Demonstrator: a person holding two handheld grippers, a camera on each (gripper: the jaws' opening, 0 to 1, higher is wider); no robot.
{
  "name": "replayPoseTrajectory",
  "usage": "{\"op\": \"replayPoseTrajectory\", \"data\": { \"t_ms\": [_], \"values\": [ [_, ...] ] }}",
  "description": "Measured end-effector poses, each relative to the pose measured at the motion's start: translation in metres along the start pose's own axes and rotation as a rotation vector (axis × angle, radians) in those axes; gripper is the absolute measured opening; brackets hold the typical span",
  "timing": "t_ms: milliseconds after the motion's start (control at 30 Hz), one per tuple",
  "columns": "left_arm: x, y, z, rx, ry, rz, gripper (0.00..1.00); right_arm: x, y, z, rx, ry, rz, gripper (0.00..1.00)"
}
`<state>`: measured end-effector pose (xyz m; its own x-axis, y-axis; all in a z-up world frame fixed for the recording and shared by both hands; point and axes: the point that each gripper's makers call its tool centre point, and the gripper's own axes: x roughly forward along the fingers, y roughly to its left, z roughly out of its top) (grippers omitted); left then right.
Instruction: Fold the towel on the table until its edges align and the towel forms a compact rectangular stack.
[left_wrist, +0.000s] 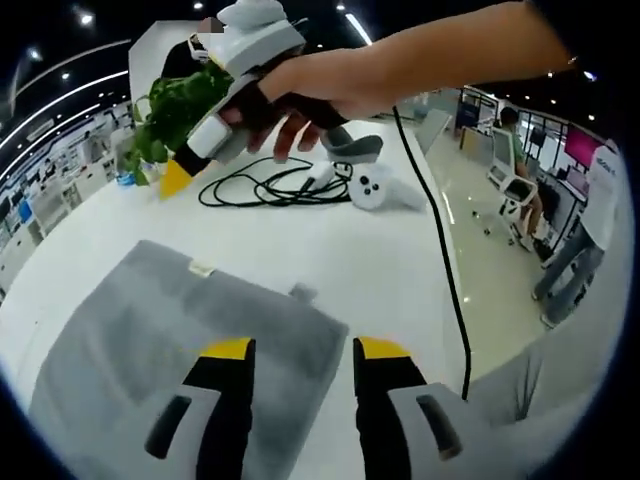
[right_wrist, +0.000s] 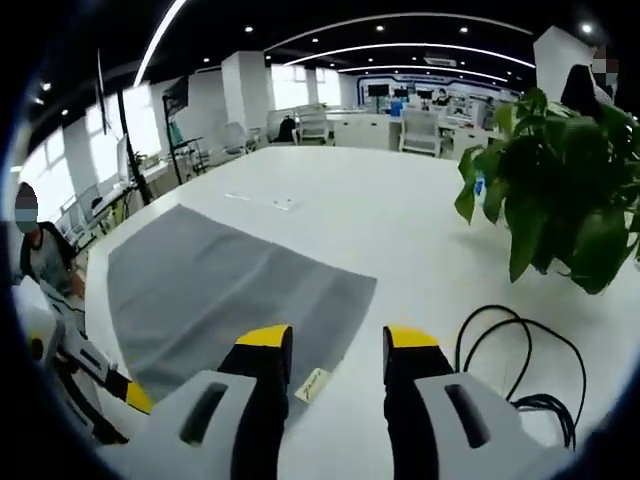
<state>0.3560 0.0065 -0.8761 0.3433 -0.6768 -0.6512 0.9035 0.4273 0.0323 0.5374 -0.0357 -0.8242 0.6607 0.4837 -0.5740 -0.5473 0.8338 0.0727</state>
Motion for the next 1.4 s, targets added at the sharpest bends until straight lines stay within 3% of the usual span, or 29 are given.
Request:
{"op": "replayPoseTrajectory", "data": {
  "t_ms": [233, 467, 967, 1400],
  "values": [
    [0.020, -0.002, -0.013, -0.010, 0.031, -0.020, 0.35, 0.021, -0.002, -0.003, -0.017, 0.022, 0.002, 0.34],
    [0.032, -0.004, -0.024, -0.014, 0.057, -0.032, 0.29, 0.045, -0.011, -0.003, 0.022, 0.022, 0.000, 0.33],
    [0.033, 0.010, -0.022, -0.004, 0.048, 0.001, 0.05, 0.086, -0.033, -0.011, 0.023, 0.054, -0.055, 0.28],
    [0.032, 0.009, -0.022, 0.001, 0.059, 0.008, 0.04, 0.145, -0.041, 0.002, -0.073, 0.090, -0.067, 0.27]
  ]
}}
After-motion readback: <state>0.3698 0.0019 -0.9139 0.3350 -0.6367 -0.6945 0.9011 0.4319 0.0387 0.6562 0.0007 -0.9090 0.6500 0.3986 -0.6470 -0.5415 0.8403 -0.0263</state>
